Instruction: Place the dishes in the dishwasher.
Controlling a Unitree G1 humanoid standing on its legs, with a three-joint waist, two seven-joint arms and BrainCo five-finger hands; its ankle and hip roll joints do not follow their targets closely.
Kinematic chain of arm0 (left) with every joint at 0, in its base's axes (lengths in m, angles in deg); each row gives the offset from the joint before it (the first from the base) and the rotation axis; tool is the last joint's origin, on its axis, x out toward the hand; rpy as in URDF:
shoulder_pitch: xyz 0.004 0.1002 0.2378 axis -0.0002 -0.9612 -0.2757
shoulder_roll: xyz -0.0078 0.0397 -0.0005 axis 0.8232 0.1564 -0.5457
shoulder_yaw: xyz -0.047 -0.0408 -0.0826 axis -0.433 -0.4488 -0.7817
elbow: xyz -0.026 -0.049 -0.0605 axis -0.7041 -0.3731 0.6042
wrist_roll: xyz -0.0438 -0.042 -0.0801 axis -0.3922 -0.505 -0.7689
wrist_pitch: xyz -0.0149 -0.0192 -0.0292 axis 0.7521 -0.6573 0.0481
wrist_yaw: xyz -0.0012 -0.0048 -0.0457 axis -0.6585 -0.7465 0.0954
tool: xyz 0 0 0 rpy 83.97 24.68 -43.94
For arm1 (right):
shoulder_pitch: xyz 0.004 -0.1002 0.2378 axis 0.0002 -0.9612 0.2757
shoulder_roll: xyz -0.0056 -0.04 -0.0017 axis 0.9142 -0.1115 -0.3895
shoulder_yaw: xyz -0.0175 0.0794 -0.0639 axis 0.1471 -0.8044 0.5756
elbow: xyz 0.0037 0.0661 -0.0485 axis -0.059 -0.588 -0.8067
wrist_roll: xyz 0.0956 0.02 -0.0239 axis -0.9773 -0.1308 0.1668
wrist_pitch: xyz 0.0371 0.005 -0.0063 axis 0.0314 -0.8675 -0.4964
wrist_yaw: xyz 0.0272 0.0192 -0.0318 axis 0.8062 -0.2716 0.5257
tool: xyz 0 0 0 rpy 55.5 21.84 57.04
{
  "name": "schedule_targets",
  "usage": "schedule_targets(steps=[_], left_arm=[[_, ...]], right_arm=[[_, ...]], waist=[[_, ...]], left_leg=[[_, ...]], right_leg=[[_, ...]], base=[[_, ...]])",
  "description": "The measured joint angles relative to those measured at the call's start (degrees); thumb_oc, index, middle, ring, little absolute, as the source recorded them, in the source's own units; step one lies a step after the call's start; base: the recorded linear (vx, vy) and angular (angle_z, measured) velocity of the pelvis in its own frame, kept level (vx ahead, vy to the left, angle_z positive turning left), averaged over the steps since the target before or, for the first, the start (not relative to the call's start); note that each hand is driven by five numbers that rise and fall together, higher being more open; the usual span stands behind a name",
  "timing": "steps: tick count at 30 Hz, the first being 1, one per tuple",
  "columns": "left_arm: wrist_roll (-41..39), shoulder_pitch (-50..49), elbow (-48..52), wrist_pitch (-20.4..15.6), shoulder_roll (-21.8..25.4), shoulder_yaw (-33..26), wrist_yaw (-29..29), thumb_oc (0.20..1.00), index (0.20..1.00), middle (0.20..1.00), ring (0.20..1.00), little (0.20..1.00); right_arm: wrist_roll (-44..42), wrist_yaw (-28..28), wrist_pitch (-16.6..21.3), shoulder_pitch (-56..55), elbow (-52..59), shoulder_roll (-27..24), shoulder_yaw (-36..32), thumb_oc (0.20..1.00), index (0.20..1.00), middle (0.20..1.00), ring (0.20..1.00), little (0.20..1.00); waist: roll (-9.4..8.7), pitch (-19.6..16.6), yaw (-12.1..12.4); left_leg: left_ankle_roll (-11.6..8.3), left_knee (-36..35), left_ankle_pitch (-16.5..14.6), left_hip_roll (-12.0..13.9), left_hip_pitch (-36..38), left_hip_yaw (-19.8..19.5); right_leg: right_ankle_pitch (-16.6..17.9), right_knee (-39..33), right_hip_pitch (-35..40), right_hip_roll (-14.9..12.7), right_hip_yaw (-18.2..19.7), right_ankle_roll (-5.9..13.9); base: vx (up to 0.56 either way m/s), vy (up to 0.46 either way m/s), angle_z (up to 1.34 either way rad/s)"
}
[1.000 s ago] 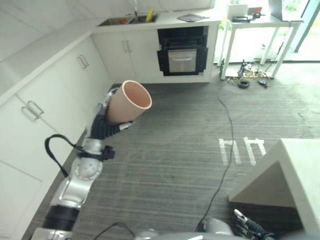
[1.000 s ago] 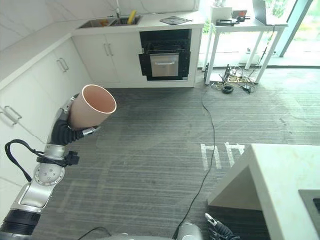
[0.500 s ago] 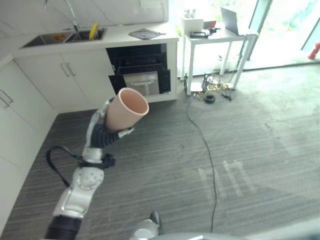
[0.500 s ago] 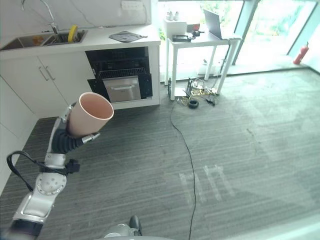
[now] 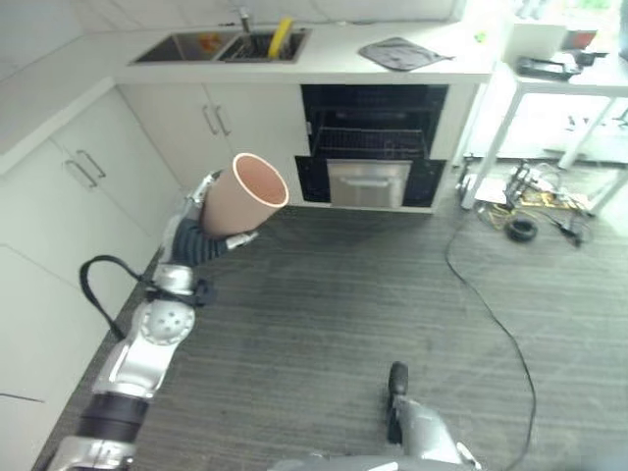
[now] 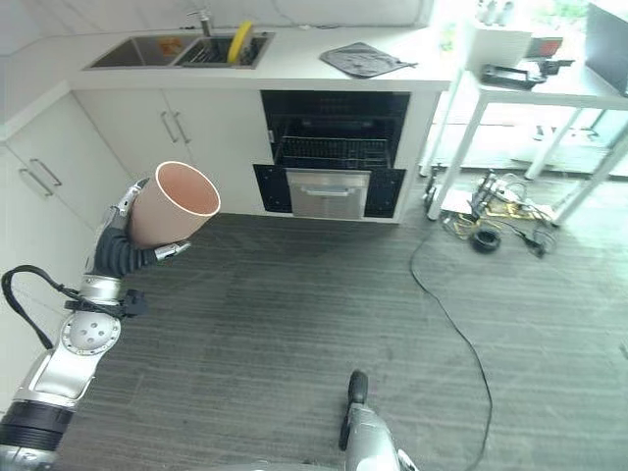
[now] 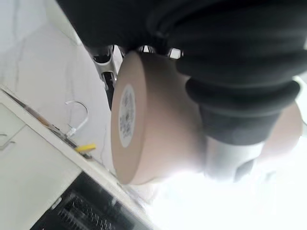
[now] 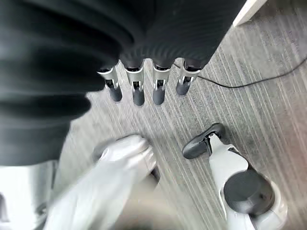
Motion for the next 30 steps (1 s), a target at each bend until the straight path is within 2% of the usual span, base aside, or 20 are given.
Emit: schedule_targets(steps=[1,2,3,4,5,6,8,9,10,11,12,13,14,15,16,17,18,20,25,30], left_arm=[[1.30,-0.69,-0.66,-0.11,0.55,0.08,-0.29,0.200,0.200,0.200,0.200,0.200],[1.42,-0.61,-0.35,-0.79,2.18,0.08,-0.35,0.200,0.200,0.200,0.200,0.200],[1.77,-0.23,-0.19,-1.10,2.00,0.18,-0.36,0.200,0.200,0.200,0.200,0.200],[1.75,0.26,0.15,-0.97,1.59,1.30,-0.30,0.200,0.200,0.200,0.200,0.200],[1.86,0.30,1.00,-1.06,1.39,1.97,-0.57,0.200,0.200,0.200,0.200,0.200],[1.84,0.28,1.26,-1.00,1.71,1.76,-0.78,0.200,0.200,0.200,0.200,0.200],[1.69,0.26,3.29,-0.02,2.35,1.24,-1.21,0.200,0.200,0.200,0.200,0.200],[1.51,0.29,4.50,0.57,3.38,1.24,-2.49,0.200,0.200,0.200,0.200,0.200],[0.65,0.11,4.49,0.65,4.40,0.73,-2.80,0.200,0.200,0.200,0.200,0.200],[-0.44,0.03,4.38,0.65,5.24,0.14,-2.87,0.200,0.200,0.200,0.200,0.200],[-0.59,0.00,4.18,0.62,5.56,-0.59,-2.90,0.200,0.200,0.200,0.200,0.200],[-0.67,0.10,3.78,0.47,5.63,-0.88,-2.82,0.200,0.200,0.200,0.200,0.200],[-0.66,0.49,3.48,-0.10,5.31,-0.68,-2.84,0.200,0.200,0.200,0.200,0.200],[-0.61,0.30,3.21,-0.46,3.99,-0.58,-2.85,0.200,0.200,0.200,0.200,0.200],[-0.52,-1.24,3.21,-0.65,1.89,0.21,-2.95,0.200,0.200,0.200,0.200,0.200],[-0.50,-2.29,3.04,-1.05,1.71,0.79,-2.99,0.200,0.200,0.200,0.200,0.200],[-0.51,-3.01,2.53,-0.96,1.51,1.70,-3.06,0.200,0.200,0.200,0.200,0.200],[-0.44,-2.76,2.62,-1.08,1.49,2.83,-3.40,0.200,0.200,0.200,0.200,0.200],[-0.37,-2.65,2.83,-1.71,2.19,1.93,-3.46,0.200,0.200,0.200,0.200,0.200],[-0.36,-2.65,2.93,-1.90,2.56,1.59,-4.46,0.200,0.200,0.200,0.200,0.200]], right_arm=[[0.05,0.13,-0.87,-0.99,-0.02,-0.11,0.00,1.000,1.000,1.000,1.000,1.000],[0.05,0.39,-0.81,-2.32,0.30,0.42,0.08,1.000,1.000,1.000,1.000,1.000],[0.06,0.51,-0.77,-2.40,0.58,-0.14,0.08,1.000,1.000,1.000,1.000,1.000],[0.15,0.40,-0.94,-1.36,0.18,-0.99,0.42,1.000,1.000,1.000,1.000,1.000],[0.48,0.34,-1.08,-0.05,0.86,-1.61,2.68,1.000,1.000,1.000,1.000,1.000],[0.69,0.37,-0.76,0.97,1.49,-1.89,4.03,1.000,1.000,1.000,1.000,1.000],[0.66,0.52,-0.54,3.69,2.77,-2.89,4.09,1.000,1.000,1.000,1.000,1.000],[0.63,0.85,-0.41,5.69,2.04,-3.70,1.73,1.000,1.000,1.000,1.000,1.000],[0.66,1.14,-0.29,5.64,1.99,-3.83,1.85,1.000,1.000,1.000,1.000,1.000],[0.84,1.39,0.34,5.62,2.47,-3.95,1.91,1.000,1.000,1.000,1.000,1.000],[1.27,1.69,0.49,5.16,3.28,-3.95,2.27,1.000,1.000,1.000,1.000,1.000],[1.27,1.77,0.74,4.68,3.98,-4.50,3.82,1.000,1.000,1.000,1.000,1.000],[1.18,1.73,0.66,4.02,3.84,-4.63,4.50,1.000,1.000,1.000,1.000,1.000],[1.11,1.82,0.62,3.06,3.84,-4.27,4.76,1.000,1.000,1.000,1.000,1.000],[1.05,1.90,0.60,1.15,3.86,-4.67,5.75,1.000,1.000,1.000,1.000,1.000],[0.83,1.48,0.69,0.02,3.35,-4.57,6.41,1.000,1.000,1.000,1.000,1.000],[-0.37,1.38,0.71,-0.14,2.91,-3.37,6.68,1.000,1.000,1.000,1.000,1.000],[-1.26,1.53,0.69,0.56,2.94,-0.83,6.70,1.000,1.000,1.000,1.000,1.000],[-1.21,1.19,0.66,0.69,2.79,0.55,6.50,1.000,1.000,1.000,1.000,1.000],[-1.12,1.19,0.70,0.66,2.88,0.32,6.31,1.000,1.000,1.000,1.000,1.000]], waist=[[0.99,0.70,-0.53],[-0.45,0.07,-1.44],[0.12,0.14,-1.65],[0.96,-0.05,-1.69],[0.29,-0.14,-1.56],[-0.29,-0.50,-1.13],[-1.00,-0.86,-0.81],[-1.92,-0.47,1.11],[-2.52,-0.63,2.25],[-2.58,-0.70,2.18],[-2.26,-1.16,1.72],[-1.33,-2.06,1.68],[-0.66,-2.27,1.57],[-0.39,-2.44,1.55],[1.05,-3.27,1.64],[1.06,-3.71,1.82],[-0.72,-4.14,1.67],[-2.09,-4.46,1.33],[-1.48,-5.19,1.23],[-2.55,-5.39,1.57]], left_leg=[[-3.67,1.41,-1.94,1.18,4.37,0.56],[-6.87,4.94,-3.69,1.56,6.66,0.65],[-8.69,7.85,-4.52,2.86,7.47,0.69],[-9.27,12.89,-4.18,4.56,6.73,0.56],[-13.84,23.44,0.62,6.89,4.17,2.63],[-14.21,29.71,6.51,8.33,1.68,3.84],[-14.79,38.84,7.40,8.47,-5.24,0.50],[-14.03,49.46,7.39,9.20,-16.59,1.09],[-13.05,49.01,7.36,11.26,-23.89,0.86],[-11.96,42.60,6.83,13.48,-26.88,0.69],[-10.14,31.55,6.51,14.35,-26.63,1.00],[-10.48,11.27,7.51,14.41,-23.85,-0.34],[-11.44,-1.70,10.15,14.37,-22.08,-2.78],[-10.52,-5.13,12.29,14.76,-22.02,-2.75],[-5.28,-3.01,17.05,15.93,-20.04,-1.86],[-8.32,-4.01,24.78,16.10,-17.47,-1.13],[-8.65,-5.48,24.16,13.86,-15.53,-0.97],[-7.32,-7.98,23.33,12.09,-14.09,-0.97],[-6.27,-8.01,19.62,9.37,-10.54,-0.76],[-7.01,-8.00,19.13,9.60,-9.81,0.30]], right_leg=[[1.65,4.44,0.71,1.06,-1.83,-2.54],[0.65,5.51,4.50,1.73,-2.55,-4.70],[4.69,6.59,5.96,2.33,-1.30,-7.42],[2.06,11.21,6.18,2.65,-1.49,-8.09],[-2.16,13.91,8.49,2.54,-2.11,-9.29],[-3.36,12.39,11.04,3.01,-2.17,-9.60],[-5.82,8.98,15.80,3.86,-0.90,-10.08],[-5.95,2.70,22.61,4.34,0.77,-10.35],[-6.16,-0.90,27.24,4.24,0.71,-10.01],[-7.10,-1.99,29.82,4.33,0.86,-8.74],[-7.27,-3.75,31.65,4.50,1.03,-7.93],[-6.53,-4.83,33.06,4.40,2.14,-5.77],[-6.65,-6.48,34.64,4.24,2.17,-4.84],[-7.29,-7.24,36.19,3.84,2.44,-3.64],[-9.65,-6.88,39.15,4.36,3.06,-0.43],[-11.93,-5.67,40.88,3.76,3.15,1.01],[-14.27,-3.01,40.31,1.00,1.44,2.85],[-15.64,-0.46,36.37,0.51,-1.18,2.59],[-13.24,-0.19,34.71,-0.39,-1.13,2.11],[-12.99,-1.47,35.90,-0.01,-0.96,2.06]], base=[[0.56,-0.111,0.36],[0.62,-0.127,0.44],[0.71,-0.147,0.55],[0.44,-0.087,0.48],[0.47,-0.073,0.26],[0.33,-0.035,0.10],[0.31,0.010,0.05],[0.32,0.220,-0.14],[0.32,0.297,-0.49],[0.36,0.366,-0.45],[0.25,0.248,-0.50],[0.20,0.210,-0.42],[0.13,0.152,-0.41],[0.15,0.226,-0.38],[0.14,0.218,-0.41],[0.14,0.209,-0.34],[0.12,0.143,-0.23],[0.13,0.140,0.01],[0.12,0.101,0.11],[0.07,0.067,-0.07]])
